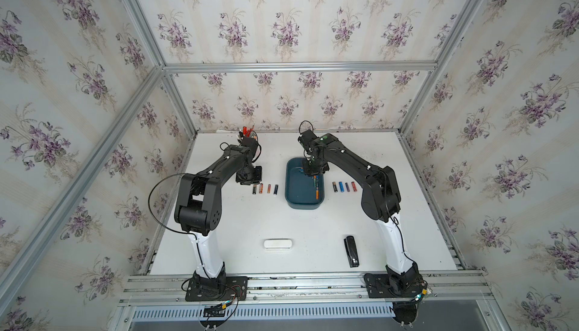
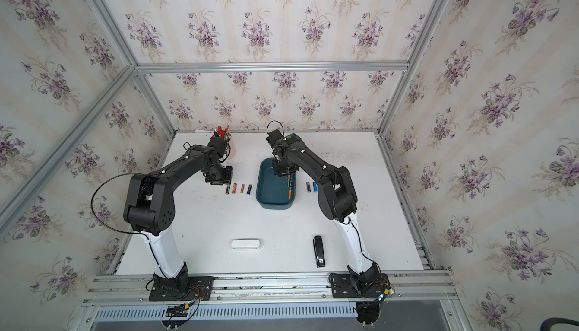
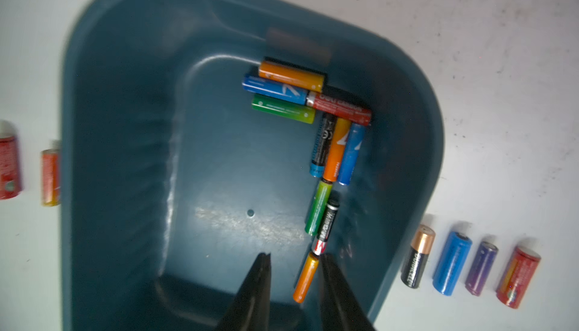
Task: Take the batteries out of the storage box
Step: Pick up the battery from the storage box.
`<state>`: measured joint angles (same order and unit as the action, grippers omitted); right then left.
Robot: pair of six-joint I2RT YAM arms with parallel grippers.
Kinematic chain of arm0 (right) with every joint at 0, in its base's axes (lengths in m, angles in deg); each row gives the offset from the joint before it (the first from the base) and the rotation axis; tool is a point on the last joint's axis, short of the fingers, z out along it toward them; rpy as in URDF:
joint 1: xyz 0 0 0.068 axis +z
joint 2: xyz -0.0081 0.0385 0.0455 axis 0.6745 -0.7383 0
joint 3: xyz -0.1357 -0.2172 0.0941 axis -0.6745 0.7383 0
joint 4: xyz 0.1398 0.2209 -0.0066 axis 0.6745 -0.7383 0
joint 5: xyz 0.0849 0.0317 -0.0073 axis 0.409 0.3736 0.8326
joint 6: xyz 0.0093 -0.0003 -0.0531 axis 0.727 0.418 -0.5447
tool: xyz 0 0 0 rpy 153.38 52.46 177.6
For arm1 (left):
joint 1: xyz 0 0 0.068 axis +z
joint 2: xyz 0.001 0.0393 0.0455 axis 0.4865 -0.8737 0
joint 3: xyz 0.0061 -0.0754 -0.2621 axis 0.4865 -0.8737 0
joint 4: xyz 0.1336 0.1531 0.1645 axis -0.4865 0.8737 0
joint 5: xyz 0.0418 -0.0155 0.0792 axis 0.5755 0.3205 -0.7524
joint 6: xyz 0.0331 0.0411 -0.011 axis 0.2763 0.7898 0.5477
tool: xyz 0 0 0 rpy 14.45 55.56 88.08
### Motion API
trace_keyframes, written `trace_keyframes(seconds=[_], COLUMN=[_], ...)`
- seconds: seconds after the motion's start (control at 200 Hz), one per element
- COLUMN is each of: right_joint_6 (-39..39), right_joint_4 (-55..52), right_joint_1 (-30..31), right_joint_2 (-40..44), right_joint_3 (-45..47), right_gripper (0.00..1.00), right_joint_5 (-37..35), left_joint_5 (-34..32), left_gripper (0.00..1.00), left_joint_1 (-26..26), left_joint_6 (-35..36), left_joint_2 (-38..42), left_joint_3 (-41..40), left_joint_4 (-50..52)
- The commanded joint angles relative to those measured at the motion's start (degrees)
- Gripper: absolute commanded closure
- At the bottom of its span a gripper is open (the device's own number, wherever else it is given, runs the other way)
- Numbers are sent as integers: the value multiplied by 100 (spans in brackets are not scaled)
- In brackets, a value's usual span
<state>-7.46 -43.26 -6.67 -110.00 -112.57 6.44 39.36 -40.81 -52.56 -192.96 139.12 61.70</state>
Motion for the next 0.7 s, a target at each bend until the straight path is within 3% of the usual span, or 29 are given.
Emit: trace_keyframes(seconds=[0.0,0.694], right_joint_6=[278,326], right_joint_4=[-192,-79], right_joint_1=[42,46], right_joint_2=[-140,-711], right_joint_3=[-44,-83], right_gripper=[68,69], right_joint_5=[-257,-210], left_joint_5=[46,46], left_gripper=[61,61], left_joint_1=[1,-3], left_joint_6=[50,94], left_joint_2=[88,114], left_joint_3=[-70,-215], left_joint_4=[68,44])
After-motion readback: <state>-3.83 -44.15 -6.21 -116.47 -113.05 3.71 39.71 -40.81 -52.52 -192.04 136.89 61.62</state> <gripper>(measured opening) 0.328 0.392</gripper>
